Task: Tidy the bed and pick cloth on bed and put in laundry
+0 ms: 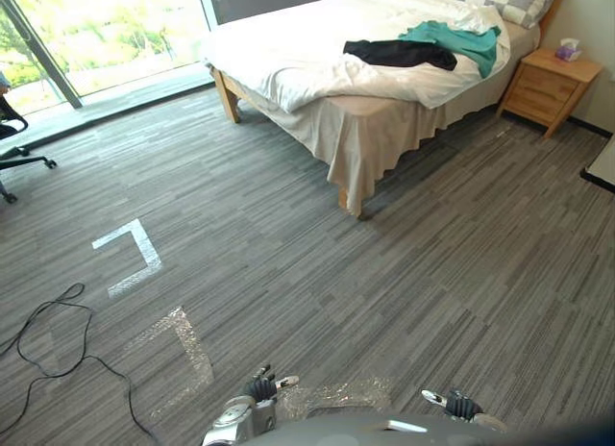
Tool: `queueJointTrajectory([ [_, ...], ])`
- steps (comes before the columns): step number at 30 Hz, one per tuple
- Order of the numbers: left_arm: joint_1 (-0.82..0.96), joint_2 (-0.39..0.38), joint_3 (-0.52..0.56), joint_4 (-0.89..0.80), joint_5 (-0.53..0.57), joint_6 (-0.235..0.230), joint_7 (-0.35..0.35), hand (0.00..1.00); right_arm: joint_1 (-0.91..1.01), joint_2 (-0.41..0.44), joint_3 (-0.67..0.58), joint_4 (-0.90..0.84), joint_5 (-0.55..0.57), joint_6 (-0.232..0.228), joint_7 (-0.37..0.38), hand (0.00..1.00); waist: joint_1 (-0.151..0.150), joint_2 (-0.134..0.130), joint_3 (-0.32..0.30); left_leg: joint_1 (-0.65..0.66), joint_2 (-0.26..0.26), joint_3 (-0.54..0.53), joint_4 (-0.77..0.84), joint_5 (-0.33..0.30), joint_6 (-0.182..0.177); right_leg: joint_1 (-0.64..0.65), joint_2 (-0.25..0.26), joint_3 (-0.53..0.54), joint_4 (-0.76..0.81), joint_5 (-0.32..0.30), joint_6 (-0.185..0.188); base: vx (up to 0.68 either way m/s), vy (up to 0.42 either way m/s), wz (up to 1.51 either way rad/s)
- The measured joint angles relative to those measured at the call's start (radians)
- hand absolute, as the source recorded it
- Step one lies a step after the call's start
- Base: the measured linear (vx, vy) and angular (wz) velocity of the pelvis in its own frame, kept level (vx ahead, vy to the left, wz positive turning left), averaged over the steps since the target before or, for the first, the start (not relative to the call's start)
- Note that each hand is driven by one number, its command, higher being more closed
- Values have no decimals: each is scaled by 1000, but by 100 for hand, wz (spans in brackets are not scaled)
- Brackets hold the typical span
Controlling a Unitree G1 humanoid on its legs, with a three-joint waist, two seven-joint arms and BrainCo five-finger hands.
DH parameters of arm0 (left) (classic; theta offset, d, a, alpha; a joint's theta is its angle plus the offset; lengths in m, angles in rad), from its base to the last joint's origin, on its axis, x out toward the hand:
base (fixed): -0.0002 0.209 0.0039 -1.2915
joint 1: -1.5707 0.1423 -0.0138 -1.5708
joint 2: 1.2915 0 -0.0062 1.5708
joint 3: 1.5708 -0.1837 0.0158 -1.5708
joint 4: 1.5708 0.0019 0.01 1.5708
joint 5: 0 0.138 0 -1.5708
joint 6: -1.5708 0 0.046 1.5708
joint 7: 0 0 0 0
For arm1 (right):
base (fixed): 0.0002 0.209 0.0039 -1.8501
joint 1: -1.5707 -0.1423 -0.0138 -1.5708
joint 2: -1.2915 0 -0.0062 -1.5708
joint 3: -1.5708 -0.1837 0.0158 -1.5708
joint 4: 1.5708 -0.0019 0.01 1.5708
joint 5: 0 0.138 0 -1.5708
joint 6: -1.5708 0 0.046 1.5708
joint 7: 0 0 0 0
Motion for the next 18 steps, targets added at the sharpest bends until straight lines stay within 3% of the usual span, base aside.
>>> queueJointTrajectory([
  [8, -2, 1, -1, -1, 20, 13, 19, 0, -1, 8, -14, 0, 0, -1, -6, 0, 0, -7, 4, 7, 0, 0, -1, 0, 0, 7, 0, 0, 10, -4, 0, -16, -14, 0],
  [10, -3, 3, -1, -2, 20, 14, 22, 0, -3, 11, -27, 0, 0, -1, -9, 0, 0, -7, 8, 7, 1, 3, 3, 0, 0, -24, -4, 0, 80, -36, -2, -46, -16, -3],
  [12, -11, 12, -2, -2, 8, 16, 28, 0, -10, 15, -35, 0, 12, -3, -22, 0, -1, -20, 28, 5, -4, 12, 16, -5, 6, -127, -28, -13, 311, -125, 38, -94, -6, -8],
  [14, -15, 27, -2, -2, -4, 15, 28, 0, -16, 25, -43, -1, 50, -4, -27, 0, -2, -26, 50, 4, -7, 20, 36, -15, 22, -198, -52, -36, 472, -152, 51, -111, 2, -11],
  [17, -22, 50, -1, -7, -3, 15, 38, 0, -15, 44, -59, 1, 93, -2, -44, 0, 0, -64, 58, 8, -23, 37, 51, -32, 22, -243, -90, -98, 557, -190, 22, -70, -17, -21],
  [18, -24, 49, 0, -7, -3, 21, 47, 0, -14, 46, -62, 1, 112, 1, -44, 0, -5, -61, 63, 7, -23, 43, 59, -39, 21, -228, -91, -120, 524, -202, 2, 11, -67, -27],
])
